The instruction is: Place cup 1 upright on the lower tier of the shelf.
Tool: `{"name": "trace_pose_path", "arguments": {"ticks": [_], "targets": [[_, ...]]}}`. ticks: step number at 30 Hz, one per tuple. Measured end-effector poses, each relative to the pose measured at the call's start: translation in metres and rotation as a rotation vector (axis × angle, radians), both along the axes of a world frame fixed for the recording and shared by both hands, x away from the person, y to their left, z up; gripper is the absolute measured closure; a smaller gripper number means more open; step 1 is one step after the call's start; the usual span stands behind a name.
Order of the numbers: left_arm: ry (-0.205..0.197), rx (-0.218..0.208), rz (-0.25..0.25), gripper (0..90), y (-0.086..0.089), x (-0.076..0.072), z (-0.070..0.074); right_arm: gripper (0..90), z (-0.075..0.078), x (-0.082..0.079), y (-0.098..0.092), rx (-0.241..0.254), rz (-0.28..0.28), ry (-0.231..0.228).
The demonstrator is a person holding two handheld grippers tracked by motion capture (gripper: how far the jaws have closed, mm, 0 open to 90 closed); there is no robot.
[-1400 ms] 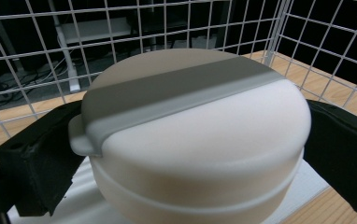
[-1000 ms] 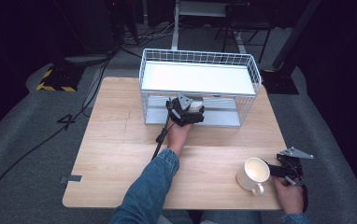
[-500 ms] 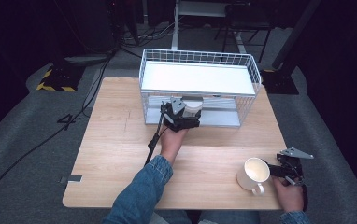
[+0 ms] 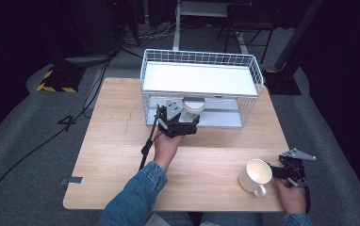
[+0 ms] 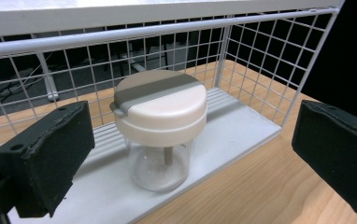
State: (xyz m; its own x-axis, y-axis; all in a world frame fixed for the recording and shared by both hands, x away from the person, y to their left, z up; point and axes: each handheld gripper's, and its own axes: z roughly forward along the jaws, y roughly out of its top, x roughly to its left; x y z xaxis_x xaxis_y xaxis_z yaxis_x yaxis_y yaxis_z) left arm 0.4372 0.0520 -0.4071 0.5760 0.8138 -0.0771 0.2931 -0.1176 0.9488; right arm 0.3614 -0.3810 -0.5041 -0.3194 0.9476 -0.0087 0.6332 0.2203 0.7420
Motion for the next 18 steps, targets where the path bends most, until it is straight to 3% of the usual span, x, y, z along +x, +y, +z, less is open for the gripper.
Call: {"name": "trace_pose_path", "arguments": {"ticks": [2, 10, 13, 18], "targets": [[0.019, -0.002, -0.01, 0.0, 0.007, -0.006, 0.001, 18.8, 0.0, 0.0, 0.0, 0.004, 0.01, 0.002], [0.033, 0.026, -0.02, 0.0, 0.023, -0.018, 0.004, 18.3, 0.0, -0.001, -0.004, 0.001, 0.058, 0.003], [0.024, 0.059, -0.021, 0.1, 0.028, -0.026, 0.006, 15.9, 0.0, -0.002, -0.004, -0.003, 0.053, 0.004], [0.022, 0.057, -0.03, 0.1, 0.035, -0.036, 0.008, 14.8, 0.0, -0.002, -0.003, -0.005, 0.036, 0.009]]}}
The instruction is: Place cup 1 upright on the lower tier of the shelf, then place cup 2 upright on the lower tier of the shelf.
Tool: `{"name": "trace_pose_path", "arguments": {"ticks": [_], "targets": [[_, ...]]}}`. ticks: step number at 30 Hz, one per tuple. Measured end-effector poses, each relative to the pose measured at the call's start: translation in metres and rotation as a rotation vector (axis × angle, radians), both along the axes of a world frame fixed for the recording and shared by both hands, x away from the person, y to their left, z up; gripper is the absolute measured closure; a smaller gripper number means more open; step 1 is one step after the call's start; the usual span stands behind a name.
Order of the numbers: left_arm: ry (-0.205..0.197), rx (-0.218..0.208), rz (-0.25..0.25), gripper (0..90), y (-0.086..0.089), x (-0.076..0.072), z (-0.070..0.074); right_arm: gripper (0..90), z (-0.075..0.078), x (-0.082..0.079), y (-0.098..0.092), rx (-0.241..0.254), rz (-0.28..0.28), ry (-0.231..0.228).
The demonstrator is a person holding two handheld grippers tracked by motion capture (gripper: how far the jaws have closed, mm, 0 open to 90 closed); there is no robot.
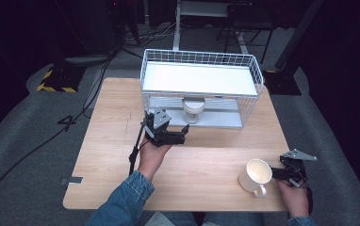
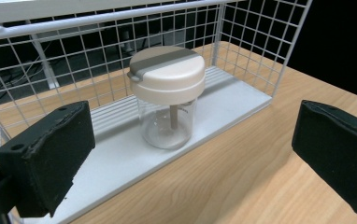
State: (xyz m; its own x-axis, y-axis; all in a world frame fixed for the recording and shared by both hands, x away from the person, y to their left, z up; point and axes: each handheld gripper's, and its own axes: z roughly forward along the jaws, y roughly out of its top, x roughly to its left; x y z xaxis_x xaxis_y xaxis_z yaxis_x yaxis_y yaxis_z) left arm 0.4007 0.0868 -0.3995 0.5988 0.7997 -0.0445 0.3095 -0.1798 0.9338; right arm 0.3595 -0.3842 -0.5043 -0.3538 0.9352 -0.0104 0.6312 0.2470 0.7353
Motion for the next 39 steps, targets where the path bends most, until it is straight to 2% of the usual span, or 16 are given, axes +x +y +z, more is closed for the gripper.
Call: {"name": "trace_pose_path", "arguments": {"ticks": [4, 12, 18, 20, 22, 25, 30, 33, 34, 35, 36, 37, 39], "targets": [[0.008, 0.001, -0.009, 0.1, 0.009, -0.013, 0.0, 14.7, 0.0, 0.0, 0.0, 0.001, 0.0, 0.001], [0.009, 0.048, -0.021, 0.1, 0.02, -0.035, -0.004, 14.7, 0.0, 0.0, -0.001, 0.003, 0.009, 0.0], [0.037, 0.086, -0.028, 0.1, 0.035, -0.056, -0.014, 14.2, 0.0, -0.003, -0.004, 0.005, 0.026, 0.004], [0.043, 0.084, -0.03, 0.1, 0.037, -0.057, -0.016, 14.2, 0.0, -0.003, -0.005, 0.004, 0.031, 0.003], [0.071, 0.073, -0.035, 0.1, 0.045, -0.063, -0.023, 14.2, 0.0, -0.003, -0.005, 0.004, 0.036, 0.003], [0.121, 0.073, -0.05, 0.0, 0.051, -0.063, -0.032, 14.4, 0.001, -0.003, -0.006, 0.004, 0.049, 0.008], [0.156, 0.092, -0.042, 0.1, 0.058, -0.066, -0.044, 14.5, 0.003, -0.005, -0.008, 0.002, 0.054, 0.009], [0.182, 0.165, -0.022, 0.1, 0.061, -0.066, -0.056, 14.6, 0.008, -0.009, -0.011, 0.02, 0.055, -0.001], [0.182, 0.165, -0.022, 0.1, 0.061, -0.066, -0.056, 14.6, 0.008, -0.009, -0.011, 0.02, 0.055, -0.001], [0.199, 0.192, -0.015, 0.1, 0.063, -0.064, -0.063, 14.6, 0.011, -0.011, -0.013, 0.029, 0.059, -0.007], [0.199, 0.192, -0.015, 0.1, 0.063, -0.064, -0.063, 14.6, 0.011, -0.011, -0.013, 0.029, 0.059, -0.007], [0.225, 0.211, -0.009, 0.1, 0.064, -0.063, -0.071, 14.7, 0.014, -0.013, -0.013, 0.04, 0.062, -0.014], [0.246, 0.22, -0.01, 0.1, 0.064, -0.063, -0.077, 14.7, 0.017, -0.014, -0.014, 0.045, 0.065, -0.019]]}}
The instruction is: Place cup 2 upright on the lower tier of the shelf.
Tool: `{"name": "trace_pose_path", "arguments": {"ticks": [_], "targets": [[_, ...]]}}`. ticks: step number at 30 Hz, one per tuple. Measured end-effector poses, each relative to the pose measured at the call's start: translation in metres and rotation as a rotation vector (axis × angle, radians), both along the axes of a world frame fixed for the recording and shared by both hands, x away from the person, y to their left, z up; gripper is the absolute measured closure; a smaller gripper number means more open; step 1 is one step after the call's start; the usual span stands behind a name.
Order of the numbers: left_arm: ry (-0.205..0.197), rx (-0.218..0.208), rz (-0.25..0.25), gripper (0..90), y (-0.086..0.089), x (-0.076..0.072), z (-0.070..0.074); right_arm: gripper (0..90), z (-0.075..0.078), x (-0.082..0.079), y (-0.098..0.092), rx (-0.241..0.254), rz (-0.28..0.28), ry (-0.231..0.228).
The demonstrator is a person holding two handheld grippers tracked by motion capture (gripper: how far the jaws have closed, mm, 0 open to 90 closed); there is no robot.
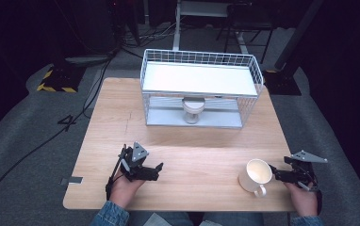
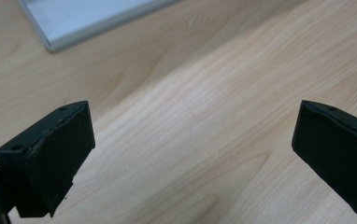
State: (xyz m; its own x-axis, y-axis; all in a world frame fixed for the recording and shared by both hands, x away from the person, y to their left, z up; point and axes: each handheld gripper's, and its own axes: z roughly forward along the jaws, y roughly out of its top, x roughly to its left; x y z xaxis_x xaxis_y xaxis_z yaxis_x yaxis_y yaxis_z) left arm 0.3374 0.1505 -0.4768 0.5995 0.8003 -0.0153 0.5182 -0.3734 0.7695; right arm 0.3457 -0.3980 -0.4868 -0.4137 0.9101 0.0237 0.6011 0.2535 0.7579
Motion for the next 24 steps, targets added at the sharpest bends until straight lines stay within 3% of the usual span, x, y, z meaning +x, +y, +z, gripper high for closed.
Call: {"name": "trace_pose_path", "arguments": {"ticks": [5, 8, 13, 17, 20, 24], "targets": [[0.041, 0.002, 0.012, 0.1, 0.002, 0.0, -0.009, 14.7, 0.006, -0.003, 0.0, 0.012, 0.003, -0.006], [0.068, -0.02, 0.028, 0.1, 0.006, 0.0, -0.014, 14.7, 0.009, -0.006, 0.0, 0.03, -0.001, -0.002], [0.087, -0.01, 0.027, 0.1, 0.007, 0.002, -0.02, 14.7, 0.013, -0.008, -0.002, 0.063, -0.005, -0.005], [0.116, -0.006, 0.023, 0.1, 0.008, 0.004, -0.023, 14.7, 0.015, -0.009, -0.003, 0.058, -0.002, -0.018], [0.154, 0.016, 0.023, 0.1, 0.008, 0.007, -0.027, 14.7, 0.018, -0.011, -0.003, 0.06, -0.001, -0.022], [0.137, 0.054, 0.021, 0.0, 0.005, 0.006, -0.028, 14.7, 0.024, -0.015, -0.003, 0.066, -0.001, -0.033]]}}
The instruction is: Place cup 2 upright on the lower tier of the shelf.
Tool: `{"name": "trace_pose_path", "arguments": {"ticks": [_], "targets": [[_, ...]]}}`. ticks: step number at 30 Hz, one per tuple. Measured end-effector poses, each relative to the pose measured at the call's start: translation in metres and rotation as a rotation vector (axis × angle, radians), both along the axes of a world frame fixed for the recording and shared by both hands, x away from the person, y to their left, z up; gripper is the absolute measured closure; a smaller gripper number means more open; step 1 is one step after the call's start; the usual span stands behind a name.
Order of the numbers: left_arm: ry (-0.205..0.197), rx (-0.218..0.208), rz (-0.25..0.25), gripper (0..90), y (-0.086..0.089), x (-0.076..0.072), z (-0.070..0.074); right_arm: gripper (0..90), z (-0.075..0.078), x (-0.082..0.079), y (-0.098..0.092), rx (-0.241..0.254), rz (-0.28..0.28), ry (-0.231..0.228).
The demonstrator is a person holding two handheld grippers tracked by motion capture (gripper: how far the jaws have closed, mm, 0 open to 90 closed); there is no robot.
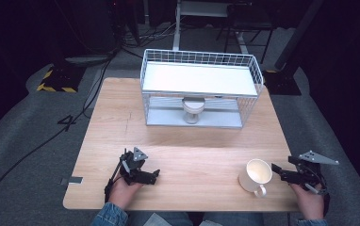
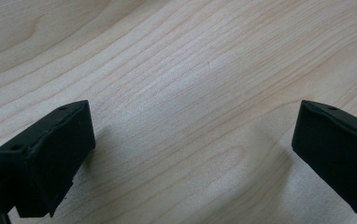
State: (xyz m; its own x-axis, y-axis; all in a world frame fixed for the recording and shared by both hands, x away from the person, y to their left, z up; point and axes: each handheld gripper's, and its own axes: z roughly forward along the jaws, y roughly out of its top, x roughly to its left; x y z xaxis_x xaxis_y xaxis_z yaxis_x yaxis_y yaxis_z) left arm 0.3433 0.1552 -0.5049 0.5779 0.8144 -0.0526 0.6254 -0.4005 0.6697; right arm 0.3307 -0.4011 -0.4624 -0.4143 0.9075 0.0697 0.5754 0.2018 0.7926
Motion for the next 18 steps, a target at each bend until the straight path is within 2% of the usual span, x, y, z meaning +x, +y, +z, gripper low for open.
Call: {"name": "trace_pose_path", "arguments": {"ticks": [2, 9, 11, 15, 18], "targets": [[-0.013, 0.033, -0.008, 0.0, -0.002, 0.0, -0.001, 14.7, 0.004, -0.002, 0.0, 0.003, 0.003, -0.009], [-0.016, 0.038, -0.009, 0.0, -0.005, 0.0, 0.0, 14.7, 0.022, -0.013, 0.002, 0.061, 0.013, -0.045], [-0.015, 0.036, -0.009, 0.0, -0.005, 0.0, -0.001, 14.7, 0.024, -0.014, 0.004, 0.064, 0.017, -0.05], [-0.015, 0.036, -0.009, 0.0, -0.005, 0.0, -0.001, 14.6, 0.031, -0.02, 0.017, 0.059, 0.063, -0.06], [-0.015, 0.036, -0.009, 0.0, -0.005, 0.0, -0.001, 13.8, 0.036, -0.026, 0.024, 0.078, 0.086, -0.07]]}}
